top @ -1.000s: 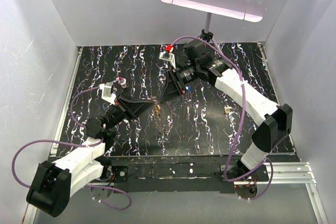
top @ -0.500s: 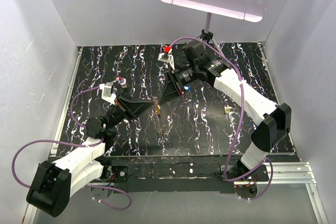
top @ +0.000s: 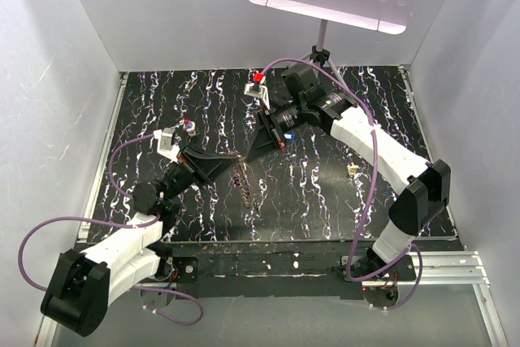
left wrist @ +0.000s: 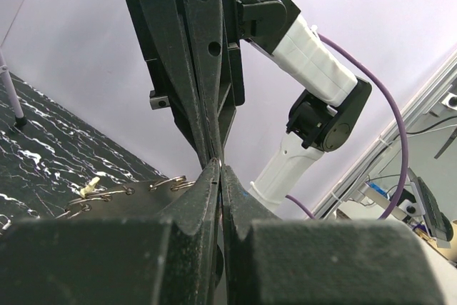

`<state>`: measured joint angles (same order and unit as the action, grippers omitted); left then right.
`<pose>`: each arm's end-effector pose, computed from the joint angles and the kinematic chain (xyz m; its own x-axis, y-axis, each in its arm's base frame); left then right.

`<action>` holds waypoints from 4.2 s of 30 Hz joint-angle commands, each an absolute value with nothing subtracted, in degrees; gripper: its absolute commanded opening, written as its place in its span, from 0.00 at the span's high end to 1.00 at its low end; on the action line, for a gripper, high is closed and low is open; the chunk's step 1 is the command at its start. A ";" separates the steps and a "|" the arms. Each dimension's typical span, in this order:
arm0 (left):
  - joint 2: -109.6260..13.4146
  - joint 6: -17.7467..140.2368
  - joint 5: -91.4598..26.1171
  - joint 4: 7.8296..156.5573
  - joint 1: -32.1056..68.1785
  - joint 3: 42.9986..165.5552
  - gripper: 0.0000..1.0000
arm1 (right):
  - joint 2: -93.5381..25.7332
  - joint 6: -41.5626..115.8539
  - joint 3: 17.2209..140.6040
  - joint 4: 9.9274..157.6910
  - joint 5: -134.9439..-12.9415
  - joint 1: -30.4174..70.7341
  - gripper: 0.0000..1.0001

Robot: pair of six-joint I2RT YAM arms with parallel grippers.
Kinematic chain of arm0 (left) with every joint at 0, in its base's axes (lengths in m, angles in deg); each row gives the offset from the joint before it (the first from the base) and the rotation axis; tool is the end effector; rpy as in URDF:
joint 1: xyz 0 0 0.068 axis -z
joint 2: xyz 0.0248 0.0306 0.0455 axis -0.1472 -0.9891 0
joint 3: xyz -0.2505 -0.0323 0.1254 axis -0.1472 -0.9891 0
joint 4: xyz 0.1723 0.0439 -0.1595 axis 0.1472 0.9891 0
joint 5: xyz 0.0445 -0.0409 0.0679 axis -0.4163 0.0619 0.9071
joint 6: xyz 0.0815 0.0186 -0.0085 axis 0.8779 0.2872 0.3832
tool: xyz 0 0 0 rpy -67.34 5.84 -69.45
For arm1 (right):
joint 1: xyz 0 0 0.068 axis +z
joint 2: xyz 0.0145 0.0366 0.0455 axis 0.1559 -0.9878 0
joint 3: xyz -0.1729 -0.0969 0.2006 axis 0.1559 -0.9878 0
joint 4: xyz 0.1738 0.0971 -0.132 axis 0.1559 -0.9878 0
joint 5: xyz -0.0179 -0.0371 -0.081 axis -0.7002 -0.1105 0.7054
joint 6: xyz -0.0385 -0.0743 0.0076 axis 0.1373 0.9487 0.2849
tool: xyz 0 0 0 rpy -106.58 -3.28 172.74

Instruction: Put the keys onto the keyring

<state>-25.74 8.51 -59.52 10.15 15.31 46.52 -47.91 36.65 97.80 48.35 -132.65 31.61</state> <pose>0.1427 -0.1092 0.3190 -0.4527 -0.6061 -0.6539 0.8078 0.0317 -0.5886 0.2209 0.2781 0.3820 -0.5536 -0.4070 -0.7266 -0.7551 -0.1228 0.6441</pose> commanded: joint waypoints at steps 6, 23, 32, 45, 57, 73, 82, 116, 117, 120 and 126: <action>-23.41 9.02 -56.75 3.62 15.44 47.14 1.00 | -47.04 35.88 97.94 49.51 -134.33 31.90 0.99; -24.20 8.75 -55.96 -0.34 15.44 46.43 1.00 | -46.51 18.65 90.38 65.25 -140.48 32.43 0.99; -24.20 8.58 -56.84 0.18 15.44 46.08 1.00 | -46.34 29.70 95.90 54.10 -136.62 32.43 0.76; -24.91 7.17 -59.48 1.59 15.44 46.96 1.00 | -49.59 46.42 107.78 38.88 -130.82 32.43 0.61; -24.64 7.26 -59.04 2.03 15.44 46.70 1.00 | -50.38 45.72 106.11 39.84 -129.93 34.01 0.66; -23.24 8.66 -58.51 6.07 15.44 46.61 1.00 | -50.47 45.37 105.85 40.28 -131.52 34.80 0.90; -21.75 8.66 -60.53 13.79 15.44 47.66 0.95 | -50.29 46.59 105.58 38.88 -131.52 34.80 0.99; -31.41 34.06 -96.57 87.98 11.13 78.60 0.44 | -58.91 76.65 111.82 6.45 -137.49 34.80 0.99; -31.93 34.76 -96.31 88.86 11.57 79.12 0.47 | -58.99 76.57 111.82 6.36 -137.49 34.71 0.99; -33.08 36.08 -95.43 90.18 12.89 80.09 0.51 | -58.99 76.57 111.73 6.45 -137.58 34.80 0.99; -34.75 37.40 -95.60 91.85 14.21 81.59 0.68 | -58.99 76.39 111.56 6.62 -137.49 34.80 0.99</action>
